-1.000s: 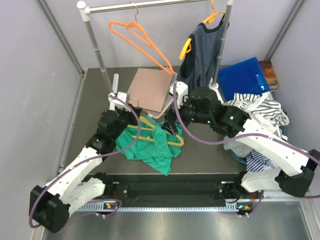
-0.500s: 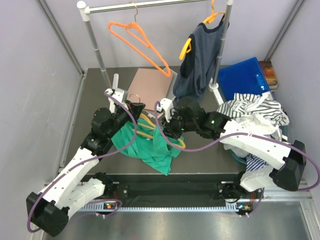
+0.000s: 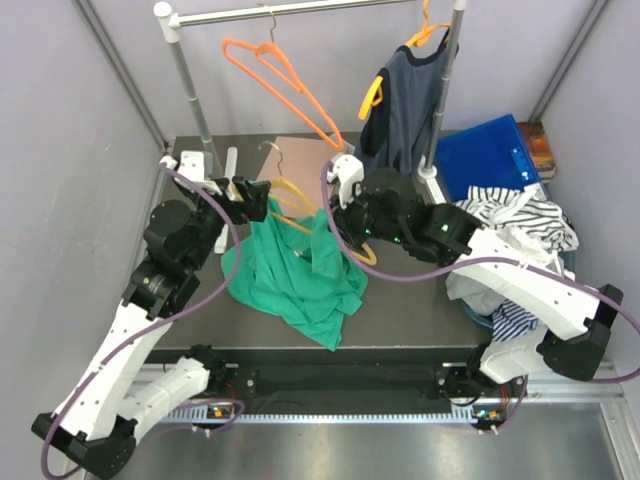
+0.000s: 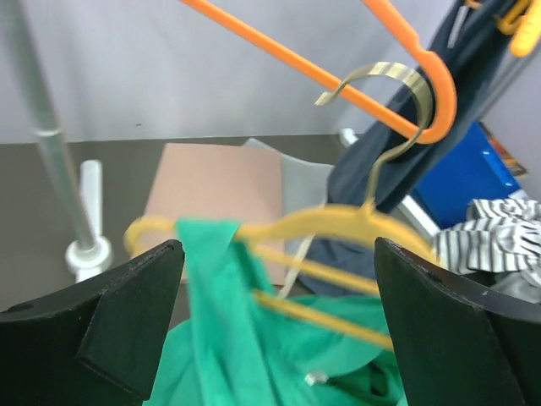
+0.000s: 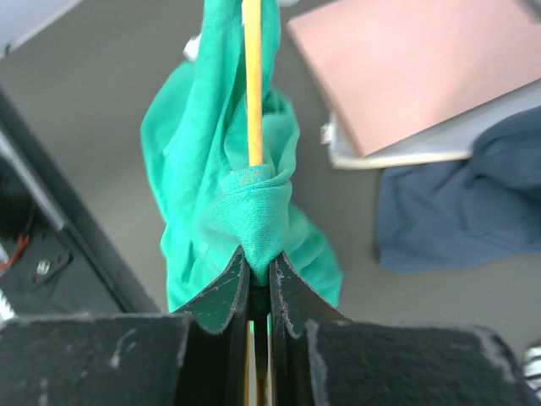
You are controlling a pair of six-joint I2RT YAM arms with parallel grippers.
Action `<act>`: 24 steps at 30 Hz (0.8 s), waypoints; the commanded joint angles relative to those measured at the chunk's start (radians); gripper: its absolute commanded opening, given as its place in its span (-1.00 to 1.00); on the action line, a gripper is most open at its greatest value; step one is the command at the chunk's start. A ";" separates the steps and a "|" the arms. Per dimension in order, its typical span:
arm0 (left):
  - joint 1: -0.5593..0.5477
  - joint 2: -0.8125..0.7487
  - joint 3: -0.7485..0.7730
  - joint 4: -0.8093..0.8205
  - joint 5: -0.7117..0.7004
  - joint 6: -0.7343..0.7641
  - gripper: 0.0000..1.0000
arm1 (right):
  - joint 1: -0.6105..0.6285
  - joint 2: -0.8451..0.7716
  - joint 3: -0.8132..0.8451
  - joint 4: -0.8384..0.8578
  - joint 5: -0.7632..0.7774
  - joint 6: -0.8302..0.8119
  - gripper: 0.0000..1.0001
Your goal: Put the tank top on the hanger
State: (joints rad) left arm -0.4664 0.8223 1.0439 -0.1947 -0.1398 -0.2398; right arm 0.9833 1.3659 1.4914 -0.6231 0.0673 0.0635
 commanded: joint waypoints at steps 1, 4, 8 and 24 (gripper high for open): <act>0.003 -0.034 0.042 -0.137 -0.116 0.053 0.98 | -0.021 0.015 0.140 0.034 0.123 0.003 -1.00; 0.005 -0.067 0.005 -0.124 -0.190 0.103 0.98 | -0.037 0.050 0.231 0.039 0.134 -0.024 -1.00; 0.005 -0.104 -0.044 -0.118 -0.256 0.157 0.98 | -0.058 0.139 0.383 0.043 0.143 -0.044 -1.00; 0.003 -0.134 -0.150 -0.068 -0.274 0.209 0.98 | -0.103 0.378 0.774 0.333 0.123 -0.087 -1.00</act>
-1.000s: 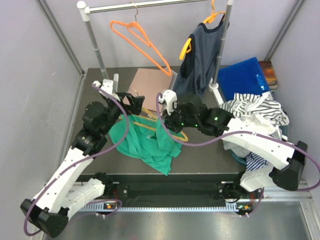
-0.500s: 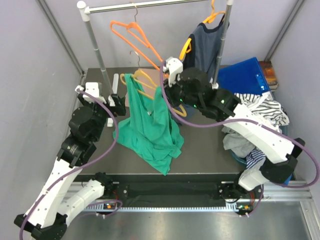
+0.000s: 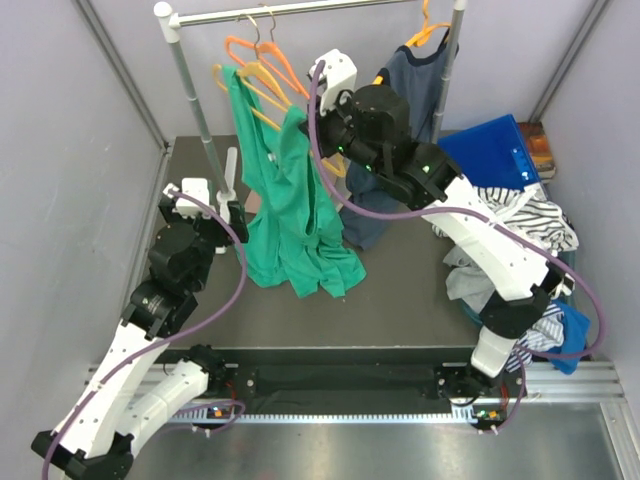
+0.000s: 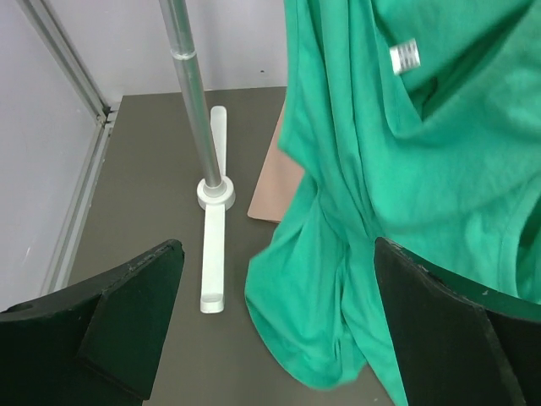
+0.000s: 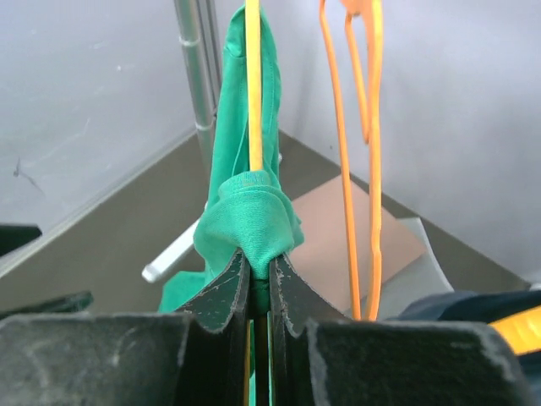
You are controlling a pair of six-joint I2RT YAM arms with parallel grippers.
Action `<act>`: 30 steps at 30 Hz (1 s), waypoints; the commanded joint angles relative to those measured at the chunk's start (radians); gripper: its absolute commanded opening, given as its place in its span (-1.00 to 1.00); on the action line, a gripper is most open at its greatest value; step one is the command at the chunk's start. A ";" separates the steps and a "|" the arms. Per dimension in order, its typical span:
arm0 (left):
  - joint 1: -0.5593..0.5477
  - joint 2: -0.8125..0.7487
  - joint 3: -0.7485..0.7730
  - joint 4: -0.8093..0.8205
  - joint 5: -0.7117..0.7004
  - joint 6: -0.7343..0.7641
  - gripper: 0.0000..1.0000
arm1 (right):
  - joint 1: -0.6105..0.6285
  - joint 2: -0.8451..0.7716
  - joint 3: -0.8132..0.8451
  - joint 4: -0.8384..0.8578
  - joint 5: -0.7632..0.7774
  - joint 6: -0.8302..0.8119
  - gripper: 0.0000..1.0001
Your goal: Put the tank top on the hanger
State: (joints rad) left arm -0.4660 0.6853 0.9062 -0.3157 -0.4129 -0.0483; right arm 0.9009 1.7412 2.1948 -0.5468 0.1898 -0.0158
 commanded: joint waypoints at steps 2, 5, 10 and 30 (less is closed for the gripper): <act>0.004 0.011 -0.012 0.055 0.011 0.018 0.98 | -0.029 0.029 0.082 0.295 -0.018 0.005 -1.00; 0.003 0.016 -0.015 0.052 0.020 0.015 0.98 | -0.049 0.073 0.106 0.367 -0.070 0.045 -1.00; 0.003 0.013 -0.020 0.055 0.023 0.013 0.98 | -0.082 0.176 0.197 0.426 -0.118 0.106 -1.00; 0.004 0.010 -0.032 0.060 0.028 0.016 0.98 | -0.123 0.330 0.263 0.406 -0.185 0.211 -1.00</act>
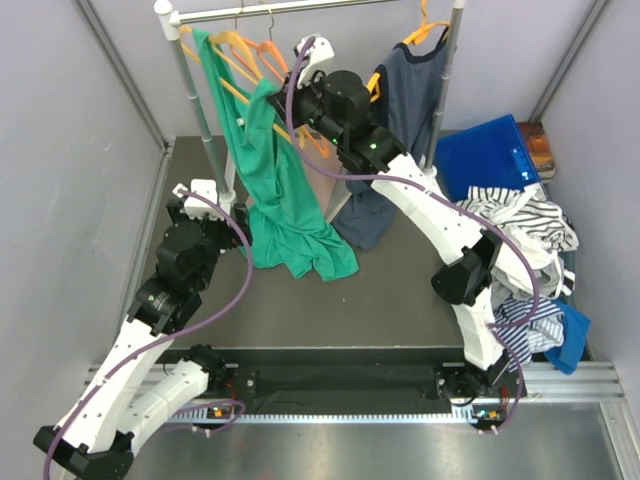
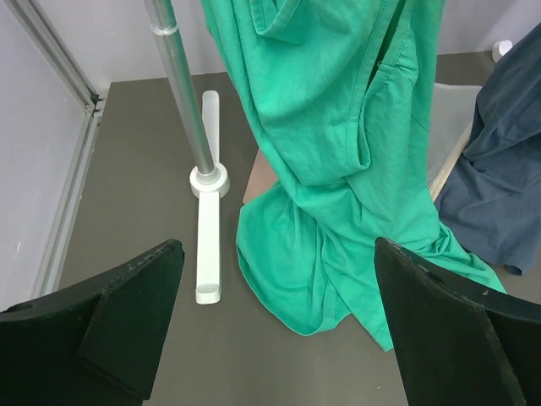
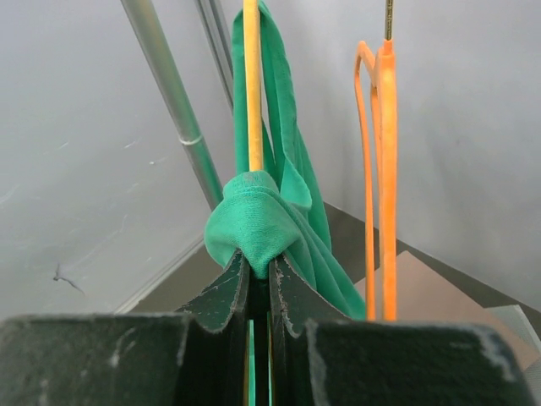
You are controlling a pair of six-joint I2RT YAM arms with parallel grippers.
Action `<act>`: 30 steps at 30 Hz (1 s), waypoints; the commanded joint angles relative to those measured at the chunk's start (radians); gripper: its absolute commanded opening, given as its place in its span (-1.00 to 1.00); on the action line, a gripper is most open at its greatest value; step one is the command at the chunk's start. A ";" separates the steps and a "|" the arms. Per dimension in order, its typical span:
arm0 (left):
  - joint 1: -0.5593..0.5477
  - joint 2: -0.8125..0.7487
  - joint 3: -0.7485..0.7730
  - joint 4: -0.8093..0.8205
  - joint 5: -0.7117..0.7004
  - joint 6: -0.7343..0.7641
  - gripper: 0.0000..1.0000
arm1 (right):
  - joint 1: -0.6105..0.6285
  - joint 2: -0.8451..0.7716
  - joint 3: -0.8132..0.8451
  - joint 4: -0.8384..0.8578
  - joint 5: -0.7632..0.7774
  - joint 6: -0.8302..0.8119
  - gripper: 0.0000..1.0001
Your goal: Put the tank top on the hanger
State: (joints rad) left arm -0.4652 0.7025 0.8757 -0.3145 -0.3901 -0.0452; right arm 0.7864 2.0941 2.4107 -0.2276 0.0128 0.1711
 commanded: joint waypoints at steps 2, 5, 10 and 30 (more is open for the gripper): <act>0.005 -0.006 -0.001 0.057 0.005 0.013 0.98 | -0.009 -0.043 -0.004 0.091 -0.008 0.028 -1.00; 0.005 -0.012 -0.004 0.058 0.005 0.011 0.98 | -0.007 -0.083 -0.074 0.108 -0.008 0.027 -1.00; 0.005 -0.015 -0.006 0.061 0.008 0.008 0.98 | 0.002 -0.108 -0.111 0.093 -0.008 0.024 -1.00; 0.008 -0.028 -0.015 0.068 -0.015 0.005 0.98 | 0.088 -0.330 -0.281 0.099 0.064 -0.067 0.99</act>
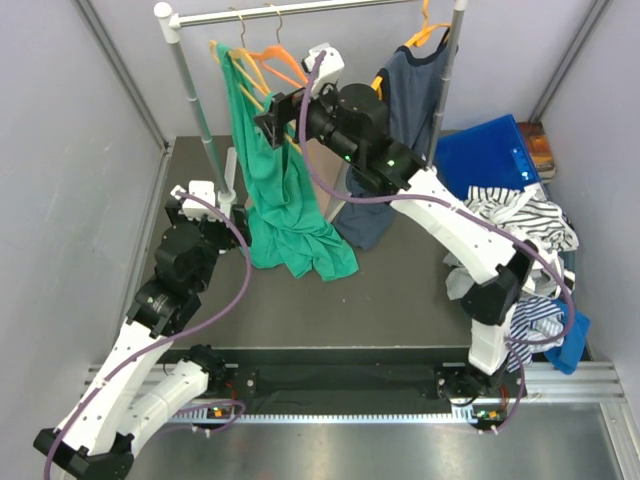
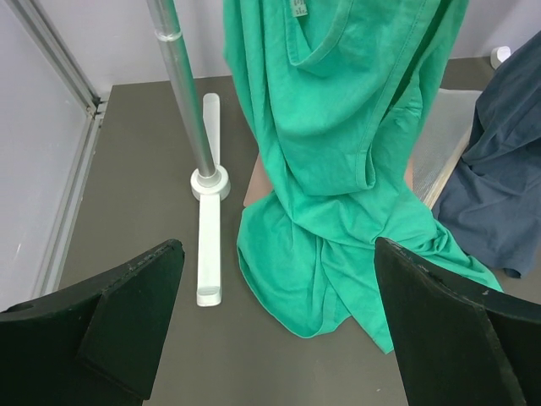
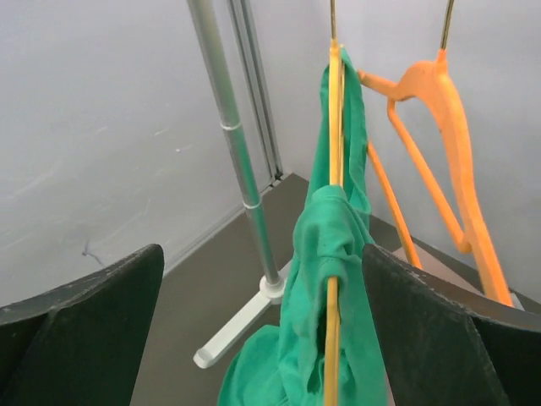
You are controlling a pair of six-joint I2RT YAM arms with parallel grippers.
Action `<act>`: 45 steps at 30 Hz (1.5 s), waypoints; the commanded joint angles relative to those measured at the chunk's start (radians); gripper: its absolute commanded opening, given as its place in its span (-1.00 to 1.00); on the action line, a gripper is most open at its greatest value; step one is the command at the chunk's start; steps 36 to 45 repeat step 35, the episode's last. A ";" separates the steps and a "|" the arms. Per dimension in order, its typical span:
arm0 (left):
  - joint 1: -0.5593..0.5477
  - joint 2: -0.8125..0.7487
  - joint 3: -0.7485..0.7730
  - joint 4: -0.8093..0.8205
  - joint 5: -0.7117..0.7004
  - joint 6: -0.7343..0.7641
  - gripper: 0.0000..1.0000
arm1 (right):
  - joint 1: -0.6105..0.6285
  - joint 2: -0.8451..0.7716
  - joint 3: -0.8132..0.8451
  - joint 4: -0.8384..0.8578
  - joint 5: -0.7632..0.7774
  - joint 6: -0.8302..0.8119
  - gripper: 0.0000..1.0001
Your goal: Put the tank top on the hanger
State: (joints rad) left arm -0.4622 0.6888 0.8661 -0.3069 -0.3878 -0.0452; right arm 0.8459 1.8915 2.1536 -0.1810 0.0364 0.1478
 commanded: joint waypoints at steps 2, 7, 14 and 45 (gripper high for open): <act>0.007 -0.015 -0.007 0.060 -0.020 0.001 0.98 | 0.042 -0.161 -0.073 0.051 0.060 -0.069 0.99; 0.008 -0.043 -0.019 0.066 -0.060 -0.036 0.98 | 0.084 -0.382 -0.322 0.133 0.068 -0.137 0.99; 0.043 0.007 -0.010 0.035 -0.054 -0.105 0.98 | -0.029 -0.733 -0.840 0.097 0.159 -0.050 0.99; 0.103 -0.012 -0.012 0.074 -0.003 -0.085 0.98 | -0.544 -1.155 -1.532 0.222 -0.006 0.153 0.99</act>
